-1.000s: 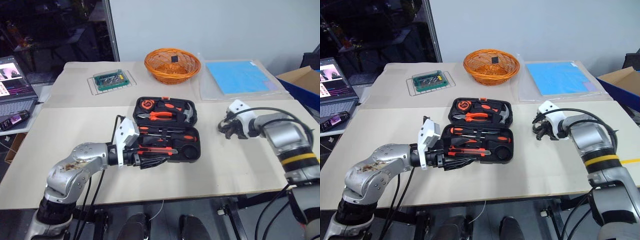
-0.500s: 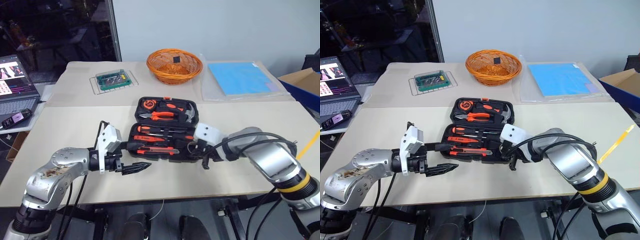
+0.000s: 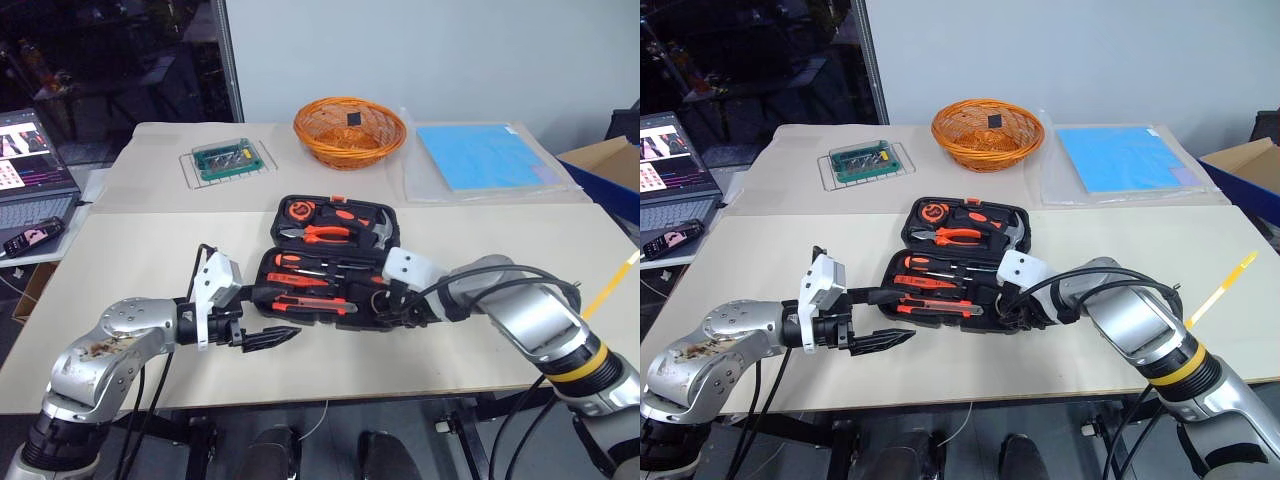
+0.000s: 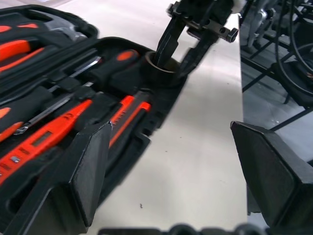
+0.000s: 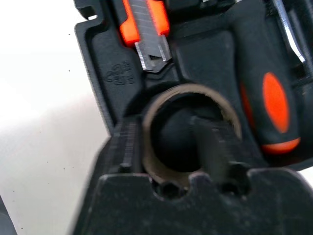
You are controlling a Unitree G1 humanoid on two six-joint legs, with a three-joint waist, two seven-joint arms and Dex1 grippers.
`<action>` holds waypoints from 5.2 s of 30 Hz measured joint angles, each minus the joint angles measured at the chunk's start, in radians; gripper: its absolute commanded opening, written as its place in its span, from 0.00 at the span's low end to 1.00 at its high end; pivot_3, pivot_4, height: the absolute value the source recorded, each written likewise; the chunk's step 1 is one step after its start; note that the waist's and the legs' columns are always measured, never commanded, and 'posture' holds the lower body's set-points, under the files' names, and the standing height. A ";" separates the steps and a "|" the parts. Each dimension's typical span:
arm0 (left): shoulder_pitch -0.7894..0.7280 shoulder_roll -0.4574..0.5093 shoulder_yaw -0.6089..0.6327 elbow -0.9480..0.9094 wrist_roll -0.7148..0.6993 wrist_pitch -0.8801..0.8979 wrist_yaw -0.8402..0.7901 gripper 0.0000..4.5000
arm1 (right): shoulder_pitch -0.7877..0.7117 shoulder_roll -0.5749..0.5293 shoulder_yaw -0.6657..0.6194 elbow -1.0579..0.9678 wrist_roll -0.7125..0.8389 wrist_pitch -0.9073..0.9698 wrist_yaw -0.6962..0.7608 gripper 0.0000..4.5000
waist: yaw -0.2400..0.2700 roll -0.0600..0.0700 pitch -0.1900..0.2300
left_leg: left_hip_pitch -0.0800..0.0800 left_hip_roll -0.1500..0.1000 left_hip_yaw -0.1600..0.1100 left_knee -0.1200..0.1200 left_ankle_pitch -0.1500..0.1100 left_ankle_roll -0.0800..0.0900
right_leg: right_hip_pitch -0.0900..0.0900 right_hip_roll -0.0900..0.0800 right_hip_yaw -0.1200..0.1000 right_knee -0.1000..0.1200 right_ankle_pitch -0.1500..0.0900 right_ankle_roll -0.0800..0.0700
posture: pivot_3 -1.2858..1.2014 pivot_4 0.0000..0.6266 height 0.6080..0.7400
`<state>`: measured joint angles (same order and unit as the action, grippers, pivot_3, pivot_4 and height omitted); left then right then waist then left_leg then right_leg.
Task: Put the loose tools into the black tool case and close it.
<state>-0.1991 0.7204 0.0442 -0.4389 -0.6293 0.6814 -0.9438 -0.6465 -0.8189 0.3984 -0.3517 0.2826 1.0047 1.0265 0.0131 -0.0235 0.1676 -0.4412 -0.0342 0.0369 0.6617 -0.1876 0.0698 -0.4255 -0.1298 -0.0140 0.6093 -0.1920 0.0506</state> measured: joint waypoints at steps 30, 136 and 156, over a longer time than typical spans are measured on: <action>-0.980 -0.346 0.031 1.391 0.251 0.079 0.451 0.92 | -0.321 0.381 -0.470 0.768 -0.005 0.024 -0.616 0.47 | -0.026 -0.005 0.003 | 0.000 -0.005 0.000 -0.003 0.006 0.006 | -0.001 0.003 0.000 0.002 0.007 0.008 | 0.52 0.24 1.00; -0.529 -0.114 -0.259 0.555 0.332 -0.118 -0.206 0.97 | 0.138 0.449 -0.342 0.084 0.044 -0.110 -0.536 1.00 | -0.027 -0.007 0.004 | -0.001 0.018 0.024 0.002 0.004 0.002 | -0.011 -0.002 -0.023 -0.005 0.022 0.005 | 0.52 0.24 1.00; -0.513 -0.125 -0.246 0.591 0.362 -0.155 -0.156 0.97 | 0.057 0.584 -0.254 0.491 -0.103 -0.426 -0.583 0.94 | -0.029 -0.007 0.004 | -0.001 0.017 0.024 0.002 0.005 0.003 | -0.012 -0.002 -0.022 0.000 0.026 -0.003 | 0.52 0.24 1.00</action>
<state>-0.7124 0.5953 -0.2015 0.1524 -0.2674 0.5268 -1.0997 -0.5895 -0.2349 0.1440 0.1397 0.1796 0.5788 0.4439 -0.0155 -0.0300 0.1721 -0.4421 -0.0170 0.0607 0.6641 -0.1827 0.0727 -0.4380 -0.1319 -0.0356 0.6089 -0.1663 0.0477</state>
